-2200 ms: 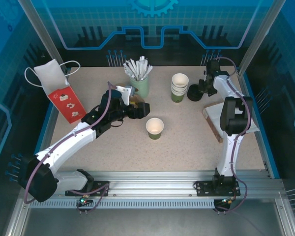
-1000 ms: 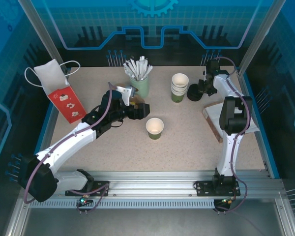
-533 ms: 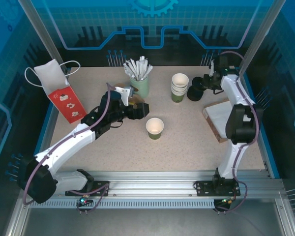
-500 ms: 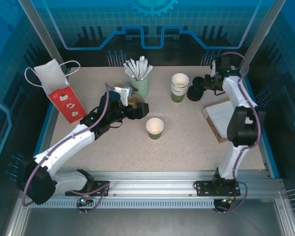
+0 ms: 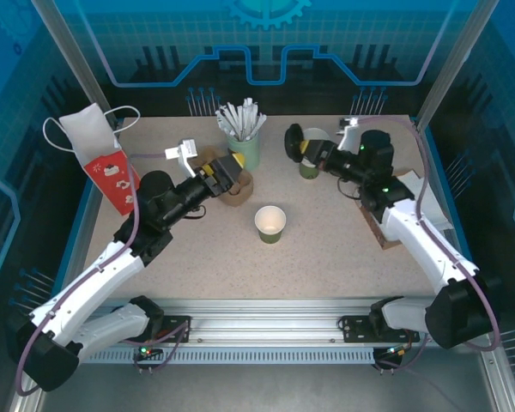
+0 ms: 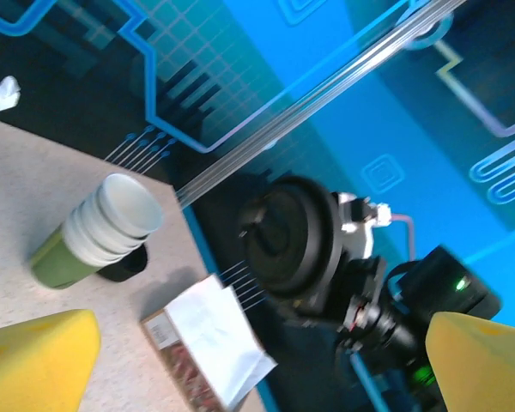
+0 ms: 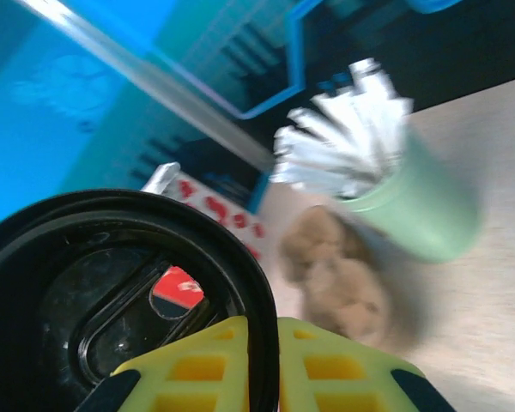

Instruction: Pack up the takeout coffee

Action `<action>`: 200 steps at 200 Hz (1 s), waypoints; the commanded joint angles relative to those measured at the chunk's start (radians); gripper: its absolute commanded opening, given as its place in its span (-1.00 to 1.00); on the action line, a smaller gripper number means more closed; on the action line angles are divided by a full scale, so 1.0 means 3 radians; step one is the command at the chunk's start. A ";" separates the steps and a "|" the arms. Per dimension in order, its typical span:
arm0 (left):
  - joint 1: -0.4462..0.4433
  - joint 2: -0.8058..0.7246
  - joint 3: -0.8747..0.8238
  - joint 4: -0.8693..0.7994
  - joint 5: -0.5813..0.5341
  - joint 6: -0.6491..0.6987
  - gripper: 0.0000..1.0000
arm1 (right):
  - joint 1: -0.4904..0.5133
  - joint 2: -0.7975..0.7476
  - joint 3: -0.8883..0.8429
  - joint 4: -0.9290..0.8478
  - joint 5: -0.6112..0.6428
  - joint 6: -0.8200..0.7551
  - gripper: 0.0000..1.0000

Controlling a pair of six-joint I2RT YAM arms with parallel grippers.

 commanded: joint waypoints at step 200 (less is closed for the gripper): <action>-0.0071 0.0550 0.0197 0.1141 0.0169 -0.1065 0.89 | 0.0855 0.0501 -0.0089 0.2030 -0.0036 0.1272 -0.70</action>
